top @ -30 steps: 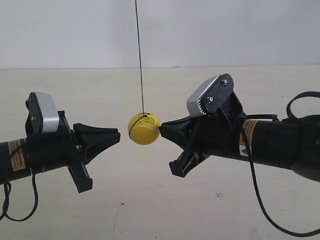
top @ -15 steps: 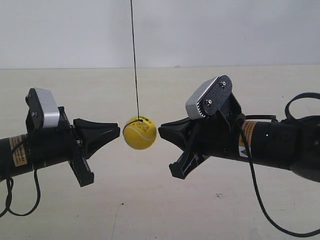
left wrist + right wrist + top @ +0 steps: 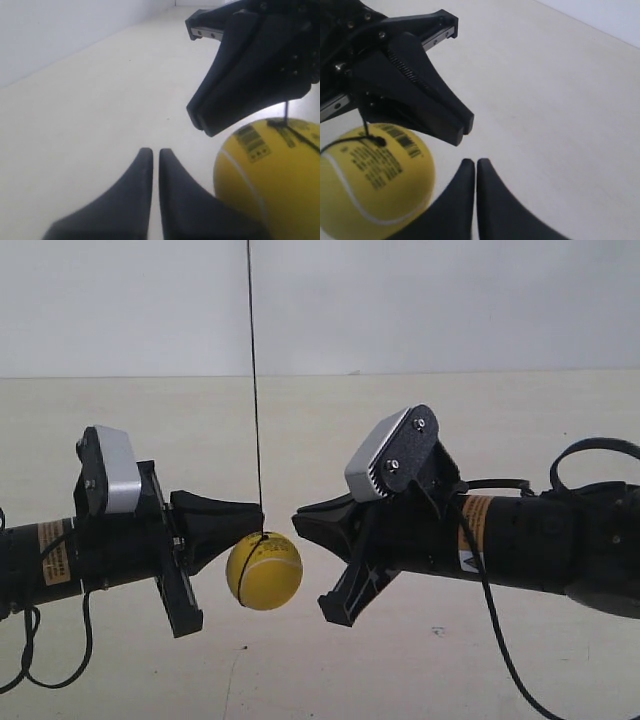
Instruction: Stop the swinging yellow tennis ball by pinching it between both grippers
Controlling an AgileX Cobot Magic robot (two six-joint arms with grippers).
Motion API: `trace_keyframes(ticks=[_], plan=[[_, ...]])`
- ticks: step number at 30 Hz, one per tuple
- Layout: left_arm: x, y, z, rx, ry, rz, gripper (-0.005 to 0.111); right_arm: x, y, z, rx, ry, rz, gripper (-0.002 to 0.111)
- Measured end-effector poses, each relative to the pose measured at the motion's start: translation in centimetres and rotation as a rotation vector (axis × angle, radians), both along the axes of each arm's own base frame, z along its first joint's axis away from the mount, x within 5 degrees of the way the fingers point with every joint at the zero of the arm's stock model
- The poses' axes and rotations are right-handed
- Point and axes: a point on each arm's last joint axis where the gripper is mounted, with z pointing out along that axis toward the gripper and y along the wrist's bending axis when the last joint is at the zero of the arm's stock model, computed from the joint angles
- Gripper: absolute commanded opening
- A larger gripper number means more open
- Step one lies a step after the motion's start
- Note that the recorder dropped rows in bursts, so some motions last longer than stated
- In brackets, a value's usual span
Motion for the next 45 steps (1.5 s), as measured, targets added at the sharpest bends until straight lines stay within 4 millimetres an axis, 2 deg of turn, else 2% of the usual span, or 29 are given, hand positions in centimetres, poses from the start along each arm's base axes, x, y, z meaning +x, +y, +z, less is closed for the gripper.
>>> trace_keyframes(ticks=[16,25,31,45], plan=[[0.1,0.1,0.0,0.0,-0.002,0.005,0.005,0.1,-0.2,-0.4,-0.051,0.014,-0.018,0.0],[0.0,1.2,1.2,-0.01,-0.032,0.041,0.005,0.1,-0.2,-0.4,-0.051,0.014,-0.018,0.0],[-0.6,1.1,0.9,0.028,-0.017,-0.014,0.005,0.1,-0.2,-0.4,-0.051,0.014,-0.018,0.0],[-0.6,1.1,0.6,0.044,0.011,-0.011,0.005,0.1,-0.4,-0.6,-0.068,0.032,-0.031,0.0]])
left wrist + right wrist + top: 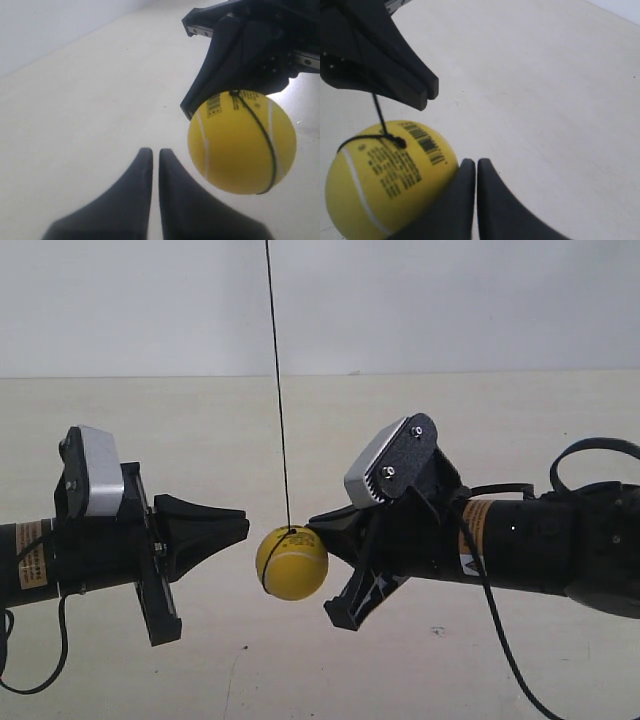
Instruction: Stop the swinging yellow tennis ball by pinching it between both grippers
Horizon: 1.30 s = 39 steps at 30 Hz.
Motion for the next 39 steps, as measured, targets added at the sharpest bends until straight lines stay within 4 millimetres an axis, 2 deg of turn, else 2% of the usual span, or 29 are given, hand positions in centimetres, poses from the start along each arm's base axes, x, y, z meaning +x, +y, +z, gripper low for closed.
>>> trace_keyframes(ticks=[6,13,21,39], plan=[[0.0,0.0,0.0,-0.007,0.016,0.002,0.005,0.0,-0.3,0.0,-0.046,0.008,-0.025,0.0],[-0.1,0.0,0.0,-0.012,0.029,0.0,0.005,-0.4,-0.9,2.2,-0.035,0.002,-0.059,0.0],[-0.1,0.0,0.0,-0.015,0.034,0.0,0.005,-0.5,-0.4,1.3,-0.018,0.032,-0.011,0.0],[0.0,0.0,0.0,-0.018,0.035,0.009,0.005,-0.3,-0.6,1.3,-0.03,0.003,-0.029,0.0]])
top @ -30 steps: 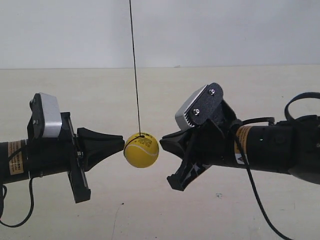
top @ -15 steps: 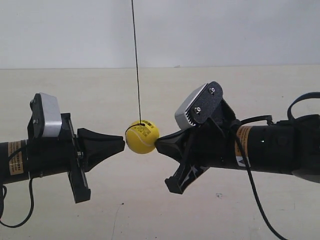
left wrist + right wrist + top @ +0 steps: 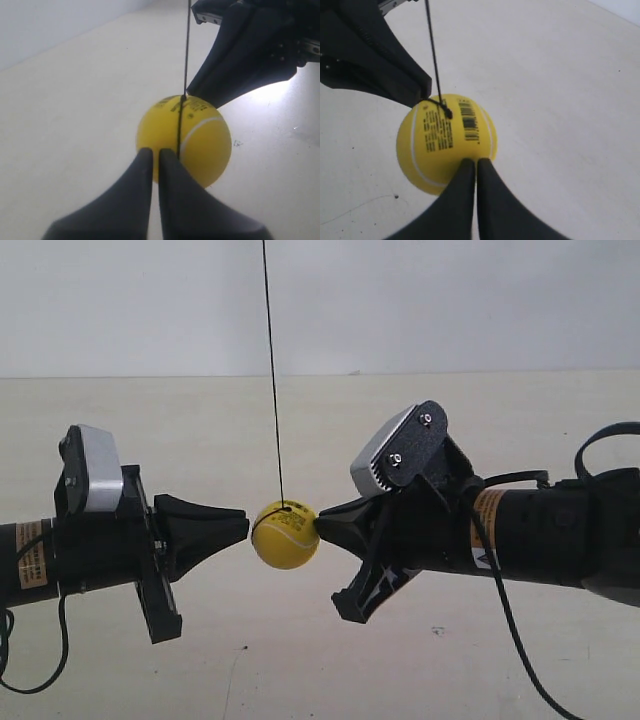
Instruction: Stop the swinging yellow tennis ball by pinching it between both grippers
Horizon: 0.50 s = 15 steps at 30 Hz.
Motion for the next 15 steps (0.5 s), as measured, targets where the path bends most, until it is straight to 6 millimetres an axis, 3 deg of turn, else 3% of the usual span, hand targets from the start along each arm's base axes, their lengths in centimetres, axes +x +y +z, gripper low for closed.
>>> trace_keyframes(ticks=[15], plan=[[-0.27,-0.15,0.06,-0.017,0.019,-0.029,0.005,-0.14,0.12,0.04,0.026,0.035,-0.003,0.0]])
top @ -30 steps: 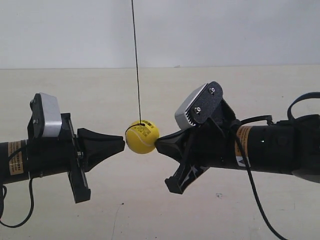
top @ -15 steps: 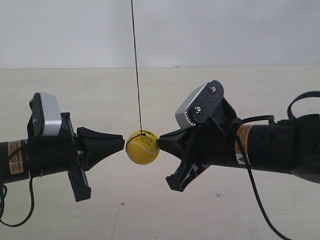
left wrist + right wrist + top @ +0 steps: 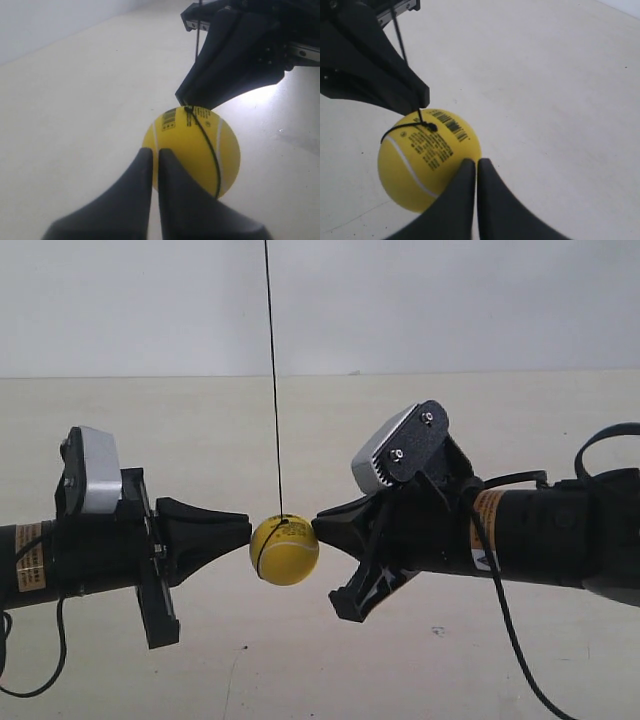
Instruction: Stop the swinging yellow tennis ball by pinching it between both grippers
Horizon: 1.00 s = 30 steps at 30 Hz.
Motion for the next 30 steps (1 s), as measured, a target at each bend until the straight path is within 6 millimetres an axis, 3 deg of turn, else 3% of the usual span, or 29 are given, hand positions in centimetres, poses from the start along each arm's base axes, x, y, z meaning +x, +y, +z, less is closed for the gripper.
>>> trace_keyframes(ticks=[30], plan=[[-0.19,-0.07,-0.07,0.005,0.006,-0.022,0.005,-0.71,-0.08,-0.07,-0.037,0.059,0.045,0.0]])
